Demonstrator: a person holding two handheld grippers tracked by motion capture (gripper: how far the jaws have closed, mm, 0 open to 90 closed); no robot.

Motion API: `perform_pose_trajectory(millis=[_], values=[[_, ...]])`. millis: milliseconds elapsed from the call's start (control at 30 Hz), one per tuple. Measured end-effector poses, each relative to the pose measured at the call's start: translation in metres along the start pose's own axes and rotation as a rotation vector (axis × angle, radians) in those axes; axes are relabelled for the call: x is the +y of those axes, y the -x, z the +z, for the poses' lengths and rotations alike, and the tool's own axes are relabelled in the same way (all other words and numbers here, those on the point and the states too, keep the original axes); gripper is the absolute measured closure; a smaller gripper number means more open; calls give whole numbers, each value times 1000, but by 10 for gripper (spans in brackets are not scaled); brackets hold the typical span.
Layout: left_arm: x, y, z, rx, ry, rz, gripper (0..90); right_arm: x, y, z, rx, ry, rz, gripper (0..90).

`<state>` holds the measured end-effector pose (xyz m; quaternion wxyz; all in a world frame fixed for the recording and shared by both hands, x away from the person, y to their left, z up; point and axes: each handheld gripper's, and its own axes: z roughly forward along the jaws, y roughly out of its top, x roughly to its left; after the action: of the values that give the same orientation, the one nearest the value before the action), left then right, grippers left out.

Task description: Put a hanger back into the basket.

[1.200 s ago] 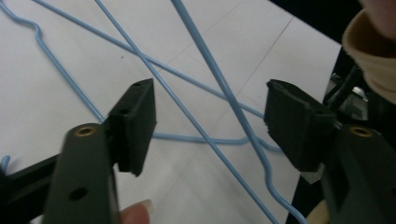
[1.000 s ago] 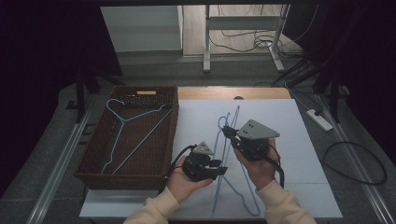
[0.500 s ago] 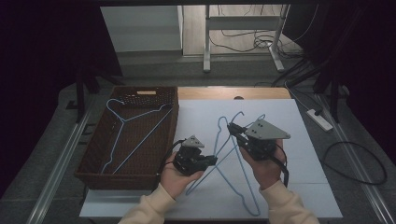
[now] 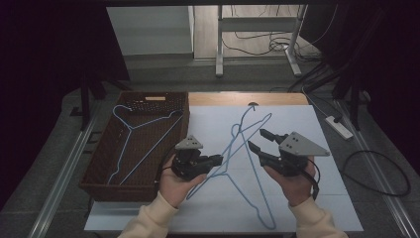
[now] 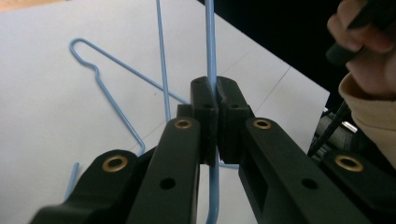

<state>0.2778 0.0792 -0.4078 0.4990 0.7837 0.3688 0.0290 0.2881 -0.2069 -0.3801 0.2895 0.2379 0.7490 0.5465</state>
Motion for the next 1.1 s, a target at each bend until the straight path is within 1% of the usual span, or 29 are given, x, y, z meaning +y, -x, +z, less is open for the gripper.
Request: perform_pose_trajectory(millis=[33,67,200,233,267,300,333,400,500,600,633,667,700,733,767,867,900,1000,1100], values=[[0,0,0,0,0,0,873,-2,1,-2,13,-5,6,441],[2,-1,-5,-2,15,-2,873,-4,2,-3,14,-11,10,431],[5,-4,-17,2,47,-8,873,-16,6,-6,46,-39,26,400],[5,-4,-17,2,47,-8,873,-16,6,-6,46,-39,26,400],[6,-5,-20,3,57,-12,873,-19,7,-6,48,-48,32,393],[6,-7,-24,5,68,-16,873,-25,10,-7,64,-60,47,383],[7,-10,-31,9,83,-18,873,-26,10,-8,67,-64,51,379],[9,-14,-39,15,104,-24,873,-31,13,-8,73,-74,63,374],[10,-20,-52,26,135,-36,873,-39,17,-7,69,-99,73,371],[10,-27,-66,35,166,-45,873,-46,21,-4,68,-121,99,370],[10,-27,-66,35,166,-45,873,-48,22,-3,65,-128,103,369],[10,-32,-76,42,188,-52,873,-50,23,-2,62,-135,104,369],[10,-34,-81,46,199,-55,873,-52,23,-1,62,-140,107,369],[10,-34,-81,46,199,-55,873,-54,24,-1,61,-149,110,369],[10,-38,-89,53,217,-61,873,-55,24,0,59,-152,112,369],[9,-44,-101,65,240,-71,873,-59,25,3,61,-169,112,368],[9,-44,-101,65,240,-71,873,-60,25,3,62,-174,111,368],[7,-51,-110,90,255,-65,873,-62,25,5,61,-182,109,368],[5,-56,-115,100,261,-69,873,-64,25,6,60,-193,108,368]])
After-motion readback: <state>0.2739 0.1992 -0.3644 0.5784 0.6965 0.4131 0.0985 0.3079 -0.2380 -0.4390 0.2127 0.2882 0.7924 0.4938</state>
